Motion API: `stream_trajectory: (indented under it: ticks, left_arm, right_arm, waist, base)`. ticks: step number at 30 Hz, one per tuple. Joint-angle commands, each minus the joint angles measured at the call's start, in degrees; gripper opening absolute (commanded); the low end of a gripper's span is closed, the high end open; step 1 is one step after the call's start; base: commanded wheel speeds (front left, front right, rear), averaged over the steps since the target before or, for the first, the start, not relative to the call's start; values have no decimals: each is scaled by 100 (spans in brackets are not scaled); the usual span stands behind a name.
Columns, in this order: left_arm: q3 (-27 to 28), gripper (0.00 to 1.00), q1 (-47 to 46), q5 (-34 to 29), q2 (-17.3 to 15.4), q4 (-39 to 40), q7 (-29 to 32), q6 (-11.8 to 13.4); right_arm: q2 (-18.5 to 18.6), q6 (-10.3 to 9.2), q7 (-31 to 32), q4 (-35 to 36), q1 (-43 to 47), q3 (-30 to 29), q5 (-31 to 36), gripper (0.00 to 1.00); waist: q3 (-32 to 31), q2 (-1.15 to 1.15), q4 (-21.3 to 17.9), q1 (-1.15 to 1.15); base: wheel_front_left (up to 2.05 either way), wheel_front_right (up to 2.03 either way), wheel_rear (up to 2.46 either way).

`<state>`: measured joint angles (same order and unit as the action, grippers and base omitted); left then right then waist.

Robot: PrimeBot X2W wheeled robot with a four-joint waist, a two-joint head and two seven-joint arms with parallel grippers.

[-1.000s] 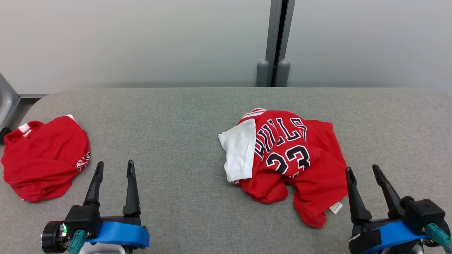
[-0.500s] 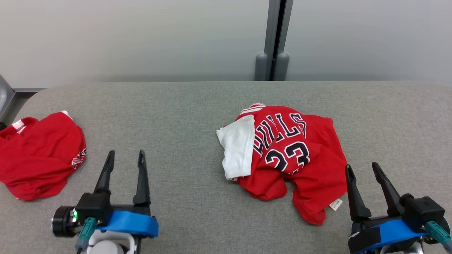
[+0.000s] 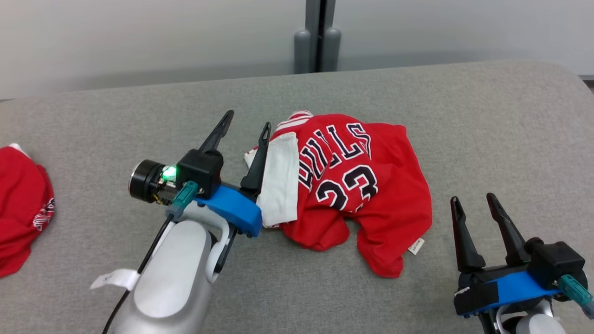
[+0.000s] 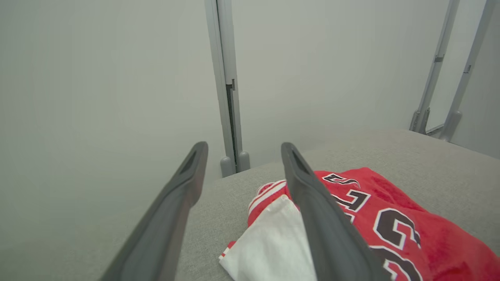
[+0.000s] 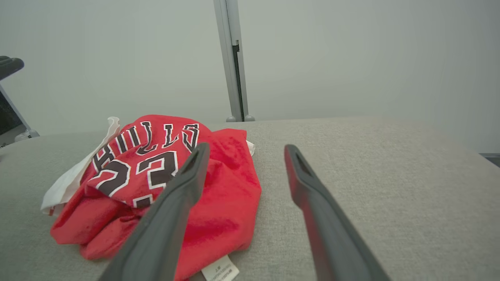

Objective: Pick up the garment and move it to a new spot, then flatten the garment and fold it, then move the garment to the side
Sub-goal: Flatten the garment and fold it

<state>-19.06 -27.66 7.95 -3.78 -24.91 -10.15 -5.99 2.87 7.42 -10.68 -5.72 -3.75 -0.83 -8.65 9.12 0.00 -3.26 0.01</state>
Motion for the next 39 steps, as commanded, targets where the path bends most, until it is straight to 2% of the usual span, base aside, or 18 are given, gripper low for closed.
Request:
stream_trajectory:
  ticks: [1, 12, 21, 22, 23, 24, 31, 36, 39]
  left_arm:
    - [-103, 100, -246, -30, -7, -198, 40, -43]
    - [-699, 100, -918, 2, 36, -1739, 324, -116]
    - [-778, 100, -1038, 75, 8, -2915, 349, -68]
    - [-794, 45, -1042, 86, 15, -3021, 358, -72]
    - [-821, 14, -1042, 104, 23, -3113, 356, -77]
    - [-844, 0, -1047, 118, 30, -3188, 328, -82]
    - [-775, 0, -1031, 398, 70, -3376, -163, -48]
    - [-592, 0, -738, 610, 53, -3044, -440, 80]
    - [-465, 0, -402, 667, -87, -2664, -492, 181]
  right_arm:
    - [4, 13, -56, -24, -101, -7, -17, 100]
    - [3, 13, -223, -225, -351, -24, -104, 100]
    - [3, 13, -291, -356, -435, -3, -85, 100]
    - [3, 13, -295, -359, -433, -5, -78, 100]
    - [3, 13, -296, -366, -425, -9, -70, 100]
    - [3, 13, -299, -374, -412, -12, -62, 100]
    - [4, 13, -261, -360, -277, -52, -9, 100]
    - [3, 13, -204, -318, -108, -83, 3, 100]
    - [3, 13, -170, -281, -23, -92, -5, 100]
  waist:
    - [93, 0, -96, -1]
    - [480, 0, -554, -1]
    - [482, 0, -679, -1]
    - [470, 0, -682, -1]
    - [451, 0, -681, -1]
    - [432, 0, -678, -1]
    - [182, 0, -543, -1]
    - [-54, 0, -290, -1]
    - [-179, 0, -89, -1]
  base:
    - [0, 0, 0]
    - [0, 0, 0]
    - [0, 0, 0]
    - [0, 0, 0]
    - [0, 0, 0]
    - [0, 0, 0]
    - [0, 0, 0]
    - [0, 0, 0]
    - [0, 0, 0]
